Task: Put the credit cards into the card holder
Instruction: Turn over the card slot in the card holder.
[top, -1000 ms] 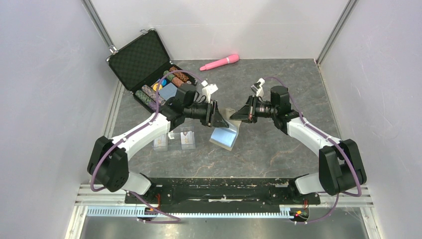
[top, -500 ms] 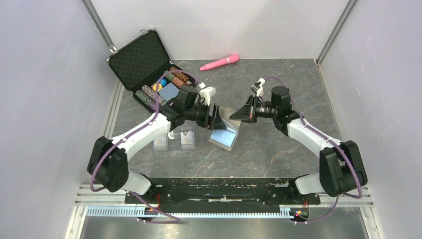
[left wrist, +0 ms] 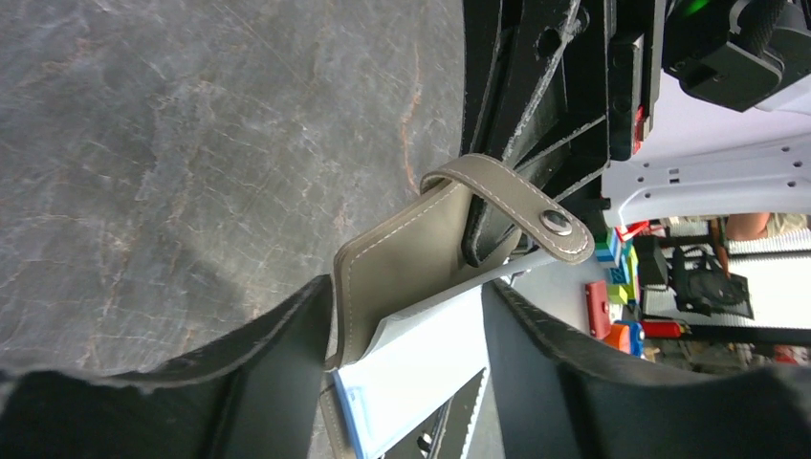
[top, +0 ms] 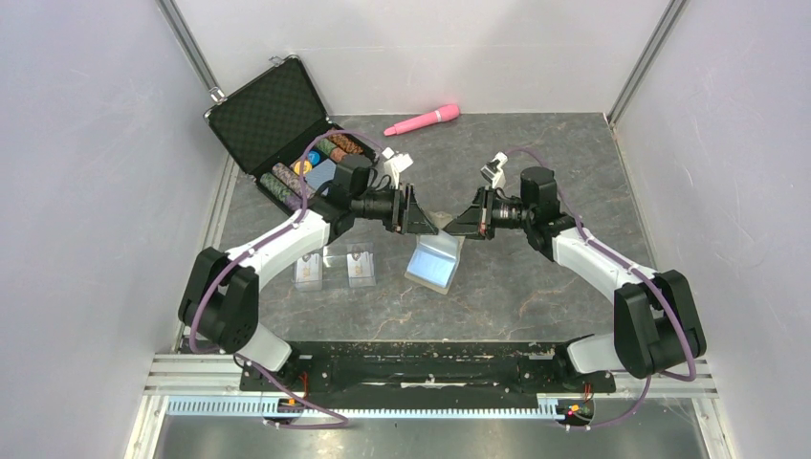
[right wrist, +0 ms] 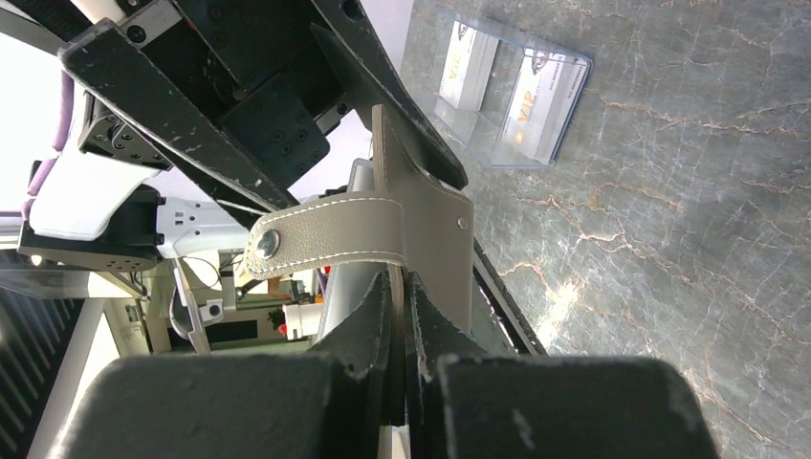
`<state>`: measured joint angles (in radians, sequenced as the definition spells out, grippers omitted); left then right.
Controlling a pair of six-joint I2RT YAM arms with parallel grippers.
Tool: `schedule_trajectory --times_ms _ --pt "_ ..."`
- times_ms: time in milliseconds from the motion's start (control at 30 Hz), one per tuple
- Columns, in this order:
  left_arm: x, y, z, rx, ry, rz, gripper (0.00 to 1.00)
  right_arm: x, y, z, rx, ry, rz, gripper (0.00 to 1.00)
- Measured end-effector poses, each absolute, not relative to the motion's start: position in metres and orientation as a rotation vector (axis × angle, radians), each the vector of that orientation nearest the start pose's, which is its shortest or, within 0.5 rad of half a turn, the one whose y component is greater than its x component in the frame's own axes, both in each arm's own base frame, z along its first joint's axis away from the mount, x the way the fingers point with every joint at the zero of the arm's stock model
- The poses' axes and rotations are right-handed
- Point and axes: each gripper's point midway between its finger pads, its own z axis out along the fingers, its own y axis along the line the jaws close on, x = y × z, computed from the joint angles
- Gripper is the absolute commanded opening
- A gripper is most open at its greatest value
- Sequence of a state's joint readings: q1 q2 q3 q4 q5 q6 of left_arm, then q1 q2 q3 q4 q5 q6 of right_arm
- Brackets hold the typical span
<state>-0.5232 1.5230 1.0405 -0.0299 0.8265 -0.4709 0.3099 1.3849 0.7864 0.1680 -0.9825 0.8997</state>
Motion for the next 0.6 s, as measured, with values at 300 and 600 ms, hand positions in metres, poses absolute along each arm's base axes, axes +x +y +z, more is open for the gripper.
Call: schedule_trajectory --times_ms 300,600 --pt "0.2668 -0.3172 0.1976 0.603 2.149 -1.485 0.11 0.2609 0.2548 0.1999 -0.097 2.234 1.706 0.22" --pt "0.264 -0.3148 0.1995 0.569 2.192 -1.517 0.02 0.2696 0.2499 0.193 -0.136 2.222 1.651 0.67"
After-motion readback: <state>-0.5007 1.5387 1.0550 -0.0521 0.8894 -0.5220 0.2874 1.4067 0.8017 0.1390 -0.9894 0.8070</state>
